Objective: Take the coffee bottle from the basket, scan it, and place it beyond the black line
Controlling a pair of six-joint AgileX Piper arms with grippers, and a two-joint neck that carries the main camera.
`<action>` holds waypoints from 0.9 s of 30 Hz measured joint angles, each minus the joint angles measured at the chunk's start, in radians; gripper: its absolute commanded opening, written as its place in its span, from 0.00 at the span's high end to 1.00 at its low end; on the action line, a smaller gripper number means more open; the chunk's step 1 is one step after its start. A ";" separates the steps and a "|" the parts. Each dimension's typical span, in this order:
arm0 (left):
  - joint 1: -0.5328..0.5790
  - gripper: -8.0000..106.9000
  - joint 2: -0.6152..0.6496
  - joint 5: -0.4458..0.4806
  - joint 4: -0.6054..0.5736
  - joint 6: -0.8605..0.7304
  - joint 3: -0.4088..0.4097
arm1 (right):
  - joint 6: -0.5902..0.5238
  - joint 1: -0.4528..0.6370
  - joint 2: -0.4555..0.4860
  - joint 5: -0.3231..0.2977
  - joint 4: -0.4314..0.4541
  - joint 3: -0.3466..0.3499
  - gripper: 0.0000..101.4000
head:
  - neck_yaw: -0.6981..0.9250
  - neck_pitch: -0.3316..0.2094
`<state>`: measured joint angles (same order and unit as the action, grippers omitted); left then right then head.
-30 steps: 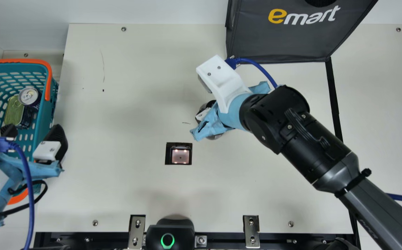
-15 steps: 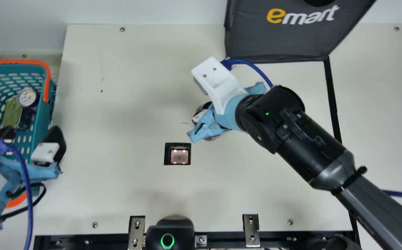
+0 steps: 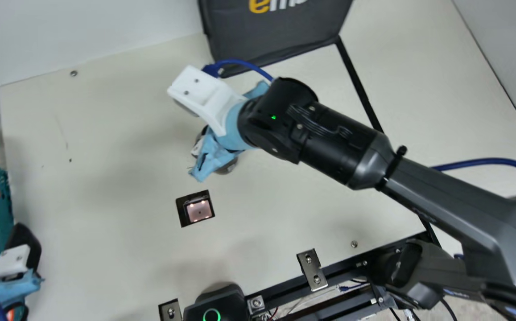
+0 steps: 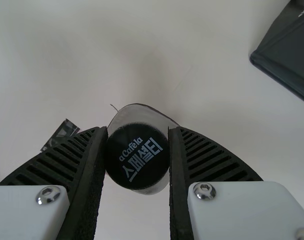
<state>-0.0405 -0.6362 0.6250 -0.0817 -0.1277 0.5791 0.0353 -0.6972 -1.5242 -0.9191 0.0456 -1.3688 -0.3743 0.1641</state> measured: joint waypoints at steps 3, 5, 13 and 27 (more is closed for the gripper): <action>0.000 0.15 0.000 0.000 0.000 0.000 0.000 | -0.007 0.004 -0.002 -0.009 0.005 -0.016 1.00 | 0.000 0.000; 0.000 0.15 0.000 0.000 0.000 0.000 0.000 | -0.008 0.007 -0.002 -0.012 0.010 -0.027 1.00 | 0.000 0.002; 0.000 0.15 0.000 0.000 0.000 0.000 0.000 | -0.011 0.025 -0.003 -0.025 0.017 -0.056 1.00 | -0.002 0.000; 0.000 0.15 0.000 0.000 0.000 0.000 0.000 | -0.019 0.132 0.031 -0.037 0.016 -0.062 1.00 | 0.000 0.002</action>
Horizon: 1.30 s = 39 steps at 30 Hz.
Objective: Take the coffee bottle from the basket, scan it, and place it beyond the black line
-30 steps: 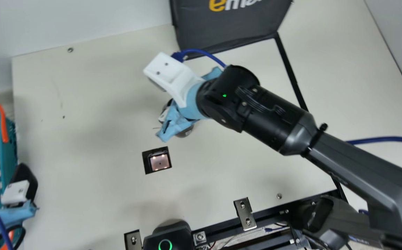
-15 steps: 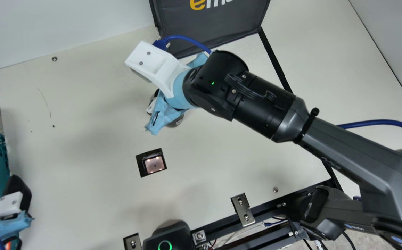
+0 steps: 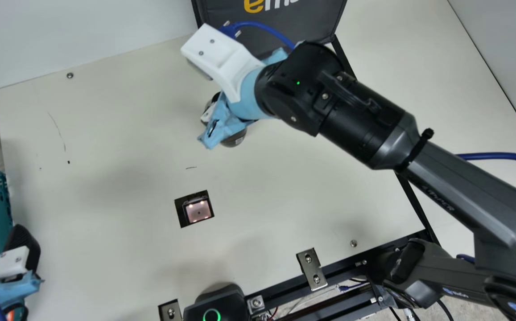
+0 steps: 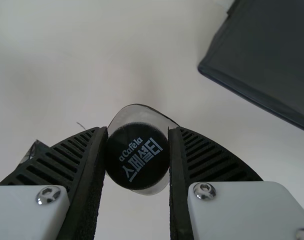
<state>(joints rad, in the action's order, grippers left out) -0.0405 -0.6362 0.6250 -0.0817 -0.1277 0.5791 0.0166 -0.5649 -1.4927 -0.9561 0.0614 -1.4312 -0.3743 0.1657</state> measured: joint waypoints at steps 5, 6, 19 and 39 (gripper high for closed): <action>0.000 0.15 0.000 0.000 0.000 0.000 0.000 | -0.017 0.062 0.026 -0.005 -0.007 0.019 1.00 | -0.002 -0.002; 0.000 0.15 0.000 0.000 0.000 0.000 0.000 | -0.017 0.078 0.032 -0.005 -0.008 0.025 1.00 | 0.000 -0.002; 0.000 0.15 0.000 0.000 0.000 0.000 0.000 | -0.084 0.311 0.099 -0.011 -0.052 0.085 1.00 | -0.002 0.000; 0.000 0.15 0.000 0.000 0.000 0.000 0.000 | -0.253 0.709 0.138 -0.001 -0.176 0.142 1.00 | -0.002 0.000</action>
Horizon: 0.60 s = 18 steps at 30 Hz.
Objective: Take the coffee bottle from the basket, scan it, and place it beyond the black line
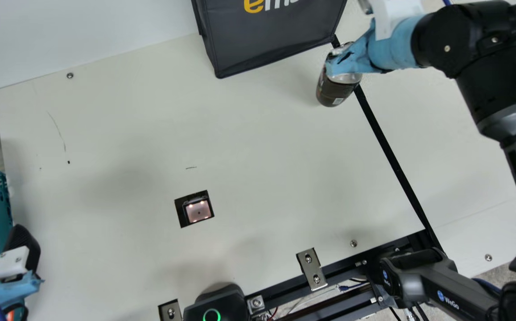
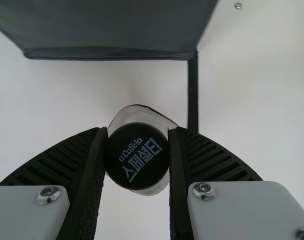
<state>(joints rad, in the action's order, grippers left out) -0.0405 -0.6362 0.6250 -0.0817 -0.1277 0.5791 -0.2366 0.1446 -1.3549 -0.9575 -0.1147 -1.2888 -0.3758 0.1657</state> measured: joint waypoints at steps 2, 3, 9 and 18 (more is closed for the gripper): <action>0.000 0.15 0.000 0.000 0.000 0.000 0.000 | -0.018 0.039 0.000 0.000 -0.012 0.004 1.00 | 0.002 0.000; 0.000 0.15 0.000 0.000 0.000 0.000 0.000 | -0.025 0.054 0.000 0.000 -0.019 0.004 1.00 | 0.000 -0.002; 0.000 0.15 0.000 0.000 0.000 0.000 0.000 | -0.074 0.155 -0.002 0.001 -0.051 0.006 1.00 | 0.002 0.000; 0.000 0.15 0.000 0.000 0.000 0.000 0.000 | -0.129 0.290 -0.019 0.002 -0.078 -0.002 1.00 | 0.002 0.000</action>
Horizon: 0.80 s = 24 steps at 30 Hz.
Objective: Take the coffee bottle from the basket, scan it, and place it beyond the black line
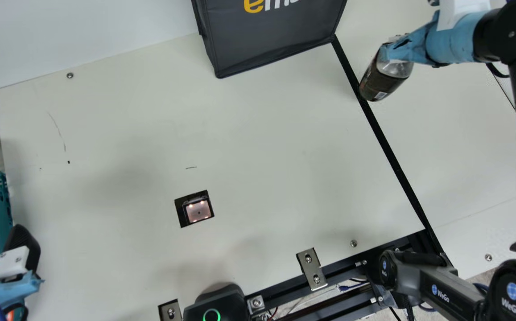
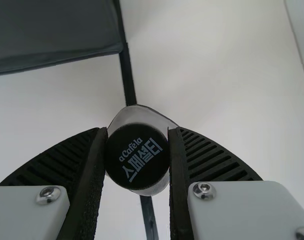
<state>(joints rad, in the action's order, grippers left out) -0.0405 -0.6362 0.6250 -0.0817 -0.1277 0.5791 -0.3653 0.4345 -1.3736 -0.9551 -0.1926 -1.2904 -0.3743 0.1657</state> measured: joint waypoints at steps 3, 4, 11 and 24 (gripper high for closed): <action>0.000 0.15 0.000 0.000 0.000 0.000 0.000 | -0.009 0.035 -0.007 0.000 -0.002 -0.004 1.00 | 0.000 -0.002; 0.000 0.15 0.000 0.000 0.000 0.000 0.000 | -0.012 0.045 -0.009 0.001 -0.005 -0.006 1.00 | -0.002 0.000; 0.000 0.15 0.000 0.000 0.000 0.000 0.000 | -0.019 0.091 -0.023 0.011 -0.006 -0.007 1.00 | 0.000 0.000; 0.000 0.15 0.000 0.000 0.000 0.000 0.000 | -0.015 0.127 -0.033 0.060 -0.008 0.035 1.00 | -0.002 0.000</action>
<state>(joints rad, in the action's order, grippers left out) -0.0405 -0.6362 0.6250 -0.0817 -0.1277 0.5791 -0.3806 0.5616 -1.4070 -0.8954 -0.2002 -1.2552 -0.3758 0.1657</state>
